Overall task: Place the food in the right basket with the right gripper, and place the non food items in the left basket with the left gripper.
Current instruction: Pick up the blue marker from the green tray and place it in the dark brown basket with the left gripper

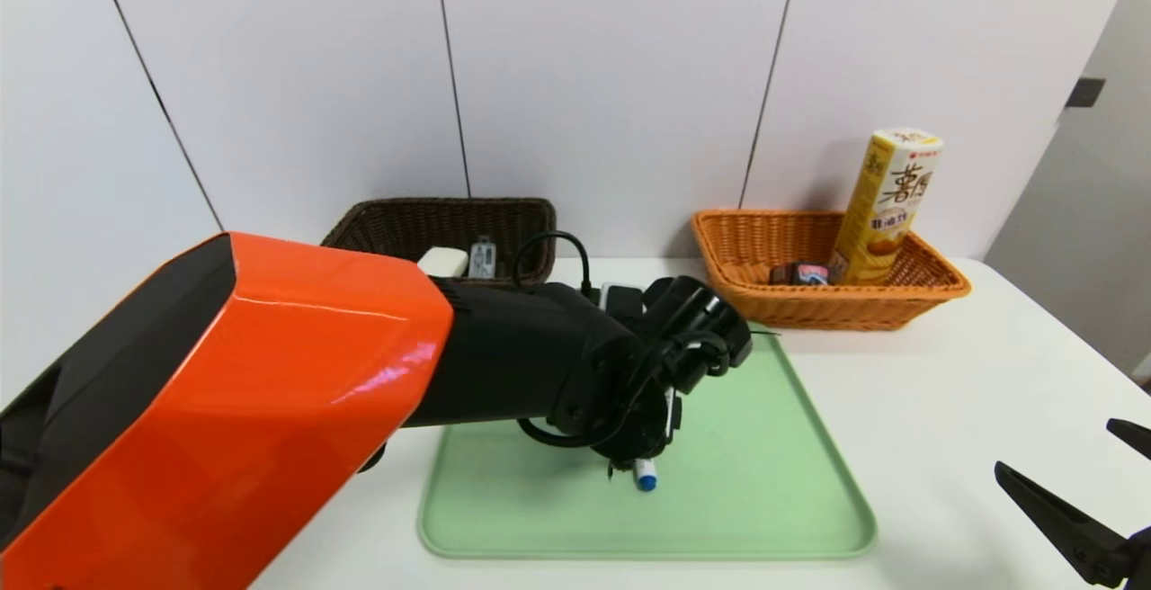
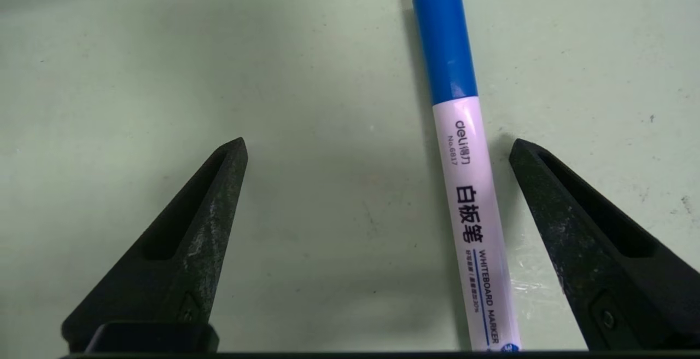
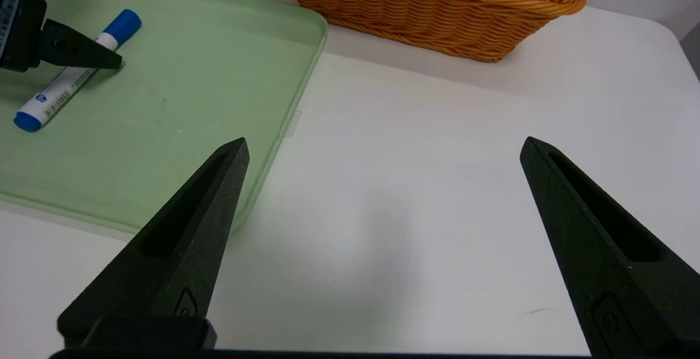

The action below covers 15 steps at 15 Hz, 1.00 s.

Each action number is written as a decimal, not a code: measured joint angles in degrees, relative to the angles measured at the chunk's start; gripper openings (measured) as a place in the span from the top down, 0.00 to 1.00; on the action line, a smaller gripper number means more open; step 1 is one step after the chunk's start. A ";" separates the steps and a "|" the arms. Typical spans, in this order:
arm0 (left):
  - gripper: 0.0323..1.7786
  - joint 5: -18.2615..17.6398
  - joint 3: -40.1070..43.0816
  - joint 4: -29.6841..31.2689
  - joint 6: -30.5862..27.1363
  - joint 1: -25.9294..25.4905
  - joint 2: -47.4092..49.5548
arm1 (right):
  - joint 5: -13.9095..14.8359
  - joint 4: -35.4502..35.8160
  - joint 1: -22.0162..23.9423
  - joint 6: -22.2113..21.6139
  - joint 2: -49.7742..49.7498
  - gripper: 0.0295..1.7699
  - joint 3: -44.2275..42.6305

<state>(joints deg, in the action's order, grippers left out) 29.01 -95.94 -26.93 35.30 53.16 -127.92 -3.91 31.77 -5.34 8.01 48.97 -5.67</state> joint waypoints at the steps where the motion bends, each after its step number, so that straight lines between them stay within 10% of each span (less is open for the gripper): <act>1: 0.05 -0.07 -0.59 -0.41 -0.02 0.09 0.16 | 0.04 0.00 0.00 0.00 0.00 0.03 0.11; 15: 0.10 0.50 -2.27 1.35 0.80 2.07 -0.83 | 0.04 0.04 0.00 0.00 -0.10 0.03 0.22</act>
<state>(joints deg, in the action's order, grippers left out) 29.51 -98.21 -25.58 36.11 55.24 -128.74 -3.88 31.81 -5.34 8.01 48.87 -5.45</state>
